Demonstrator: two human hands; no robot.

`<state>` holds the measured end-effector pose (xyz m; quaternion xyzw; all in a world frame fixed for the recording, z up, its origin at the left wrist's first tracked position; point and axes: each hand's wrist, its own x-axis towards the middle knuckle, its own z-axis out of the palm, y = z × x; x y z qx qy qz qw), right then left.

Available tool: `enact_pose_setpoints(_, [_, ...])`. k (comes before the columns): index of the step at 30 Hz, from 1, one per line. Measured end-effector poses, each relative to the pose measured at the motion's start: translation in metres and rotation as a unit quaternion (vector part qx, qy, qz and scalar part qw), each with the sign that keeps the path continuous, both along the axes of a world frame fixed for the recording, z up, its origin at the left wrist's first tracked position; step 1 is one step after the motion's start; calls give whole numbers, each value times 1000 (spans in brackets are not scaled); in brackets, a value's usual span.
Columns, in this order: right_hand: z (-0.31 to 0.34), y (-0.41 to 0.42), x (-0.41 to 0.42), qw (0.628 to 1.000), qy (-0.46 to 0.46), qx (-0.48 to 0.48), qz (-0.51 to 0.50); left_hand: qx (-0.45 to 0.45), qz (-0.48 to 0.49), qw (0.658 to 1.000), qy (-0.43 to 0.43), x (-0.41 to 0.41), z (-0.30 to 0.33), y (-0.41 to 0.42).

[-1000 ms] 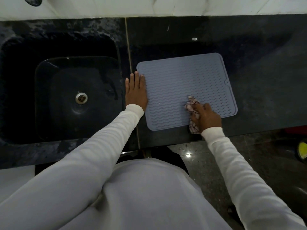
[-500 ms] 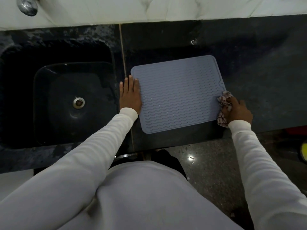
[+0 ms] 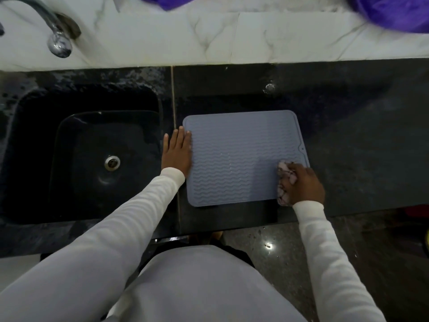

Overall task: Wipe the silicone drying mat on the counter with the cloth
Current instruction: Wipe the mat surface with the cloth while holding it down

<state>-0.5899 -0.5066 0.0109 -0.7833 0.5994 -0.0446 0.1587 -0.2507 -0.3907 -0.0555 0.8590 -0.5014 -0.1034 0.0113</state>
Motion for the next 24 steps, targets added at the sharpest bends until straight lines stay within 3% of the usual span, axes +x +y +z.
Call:
enact_pose_setpoints(5, [5,43,115,980,-120,-29,159,-40,48,996,58,-12,-1,2])
enact_pose_setpoints(7, [-9,60,165,970,-120,-32,209,-32,55,997,55,-15,-5,2])
enact_pose_setpoints(10, [-30,75,209,978,-67,13,199,1,46,999,3,-15,-13,3])
enact_pose_setpoints(16, [-36,60,185,968,6,-22,250,-25,52,998,18,-15,-10,3])
enact_pose_setpoints(22, [-36,13,128,982,30,6,185,-45,65,997,25,-15,-9,4])
enact_pose_setpoints(24, [-38,-7,106,983,47,-30,174,-53,65,996,27,-16,-9,5])
